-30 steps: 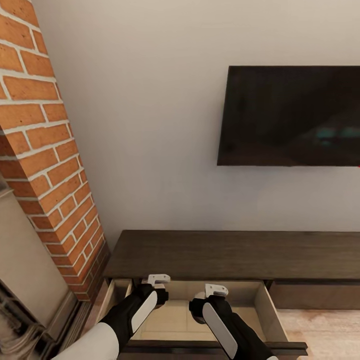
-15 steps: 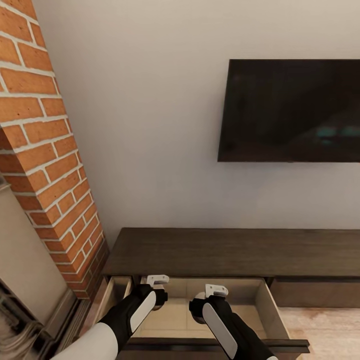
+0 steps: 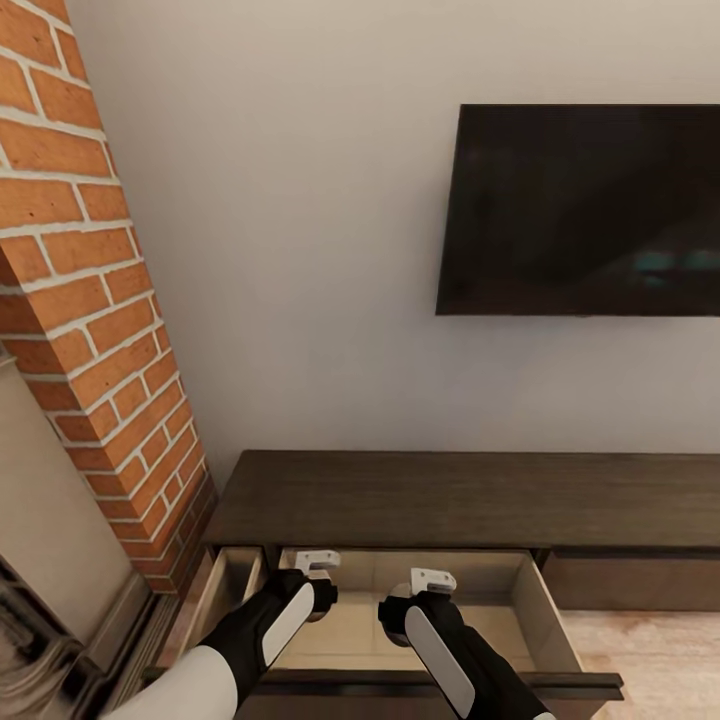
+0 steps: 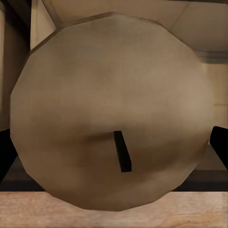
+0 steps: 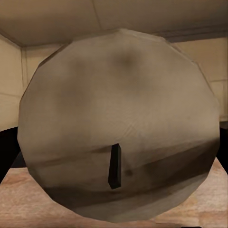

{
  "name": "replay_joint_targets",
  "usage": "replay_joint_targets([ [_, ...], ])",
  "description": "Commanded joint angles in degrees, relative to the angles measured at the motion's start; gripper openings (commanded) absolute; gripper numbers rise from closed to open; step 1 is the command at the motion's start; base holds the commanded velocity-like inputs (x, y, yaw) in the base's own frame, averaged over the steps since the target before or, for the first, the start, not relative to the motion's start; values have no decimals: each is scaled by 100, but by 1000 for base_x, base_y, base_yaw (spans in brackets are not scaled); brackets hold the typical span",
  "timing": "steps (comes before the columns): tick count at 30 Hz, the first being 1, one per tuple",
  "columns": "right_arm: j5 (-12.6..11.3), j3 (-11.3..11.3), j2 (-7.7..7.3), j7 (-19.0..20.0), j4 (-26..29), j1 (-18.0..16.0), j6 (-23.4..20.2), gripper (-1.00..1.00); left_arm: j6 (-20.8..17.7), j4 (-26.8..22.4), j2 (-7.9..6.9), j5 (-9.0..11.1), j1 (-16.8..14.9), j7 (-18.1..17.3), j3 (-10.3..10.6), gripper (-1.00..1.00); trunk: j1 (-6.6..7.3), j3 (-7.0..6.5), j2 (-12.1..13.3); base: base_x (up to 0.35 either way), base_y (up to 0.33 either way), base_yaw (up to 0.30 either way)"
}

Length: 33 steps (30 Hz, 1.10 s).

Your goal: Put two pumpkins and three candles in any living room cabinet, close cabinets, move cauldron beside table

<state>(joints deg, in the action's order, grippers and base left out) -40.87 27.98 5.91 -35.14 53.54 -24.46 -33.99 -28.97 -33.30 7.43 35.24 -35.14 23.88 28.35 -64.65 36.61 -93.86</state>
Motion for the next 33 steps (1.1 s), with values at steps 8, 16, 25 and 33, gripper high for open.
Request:
replay_joint_targets([
  [8, -42, 14, -9, -30, 5, -6, -2, -100, -12, -10, -4, 44, -3, 64, 23, -100, -176, 150, -326, 0, 0, 0],
  [16, -36, 6, -11, -20, -1, -6, -2, -100, -12, -11, -20, 36, -6, 64, 14, -100, -352, 293, -646, 0, 0, 0],
  [25, -29, 6, -11, -19, -1, -6, 4, -100, -11, -10, -31, 35, -3, 64, 12, -100, -549, 455, -1007, 0, 0, 0],
  [33, 22, 14, -11, -61, 6, -6, 516, -100, -4, -9, -16, 43, -5, 56, 20, -100, -725, 599, -1328, 0, 0, 0],
])
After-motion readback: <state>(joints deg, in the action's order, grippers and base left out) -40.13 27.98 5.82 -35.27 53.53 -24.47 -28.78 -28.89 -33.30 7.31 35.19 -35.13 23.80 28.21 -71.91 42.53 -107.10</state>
